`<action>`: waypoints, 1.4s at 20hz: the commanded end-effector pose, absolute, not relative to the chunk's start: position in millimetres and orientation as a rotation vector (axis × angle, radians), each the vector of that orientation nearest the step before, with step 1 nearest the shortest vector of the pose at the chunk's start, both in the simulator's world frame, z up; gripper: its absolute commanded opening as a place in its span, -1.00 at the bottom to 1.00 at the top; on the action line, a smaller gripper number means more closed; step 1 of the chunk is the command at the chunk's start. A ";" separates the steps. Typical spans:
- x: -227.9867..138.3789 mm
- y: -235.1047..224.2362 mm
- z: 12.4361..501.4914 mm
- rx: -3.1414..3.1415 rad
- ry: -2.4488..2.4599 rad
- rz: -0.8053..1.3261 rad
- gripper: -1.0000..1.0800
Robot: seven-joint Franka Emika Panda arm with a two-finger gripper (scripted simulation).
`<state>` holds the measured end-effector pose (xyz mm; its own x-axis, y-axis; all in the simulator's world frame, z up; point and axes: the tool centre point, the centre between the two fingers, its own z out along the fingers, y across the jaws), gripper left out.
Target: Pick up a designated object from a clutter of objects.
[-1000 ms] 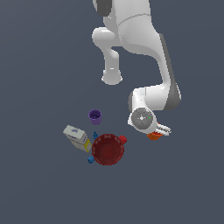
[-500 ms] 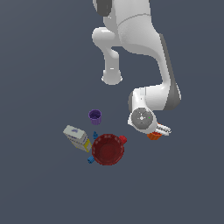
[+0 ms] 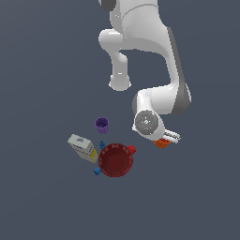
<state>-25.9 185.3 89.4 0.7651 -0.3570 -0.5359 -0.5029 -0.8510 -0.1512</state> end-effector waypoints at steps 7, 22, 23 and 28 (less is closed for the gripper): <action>-23.5 132.6 150.4 -2.674 0.670 0.725 -1.00; -17.6 10.9 290.9 -2.675 0.673 0.726 -1.00; -17.0 3.4 299.7 -2.676 0.674 0.727 -1.00; -13.6 -33.8 342.6 -2.676 0.673 0.727 -1.00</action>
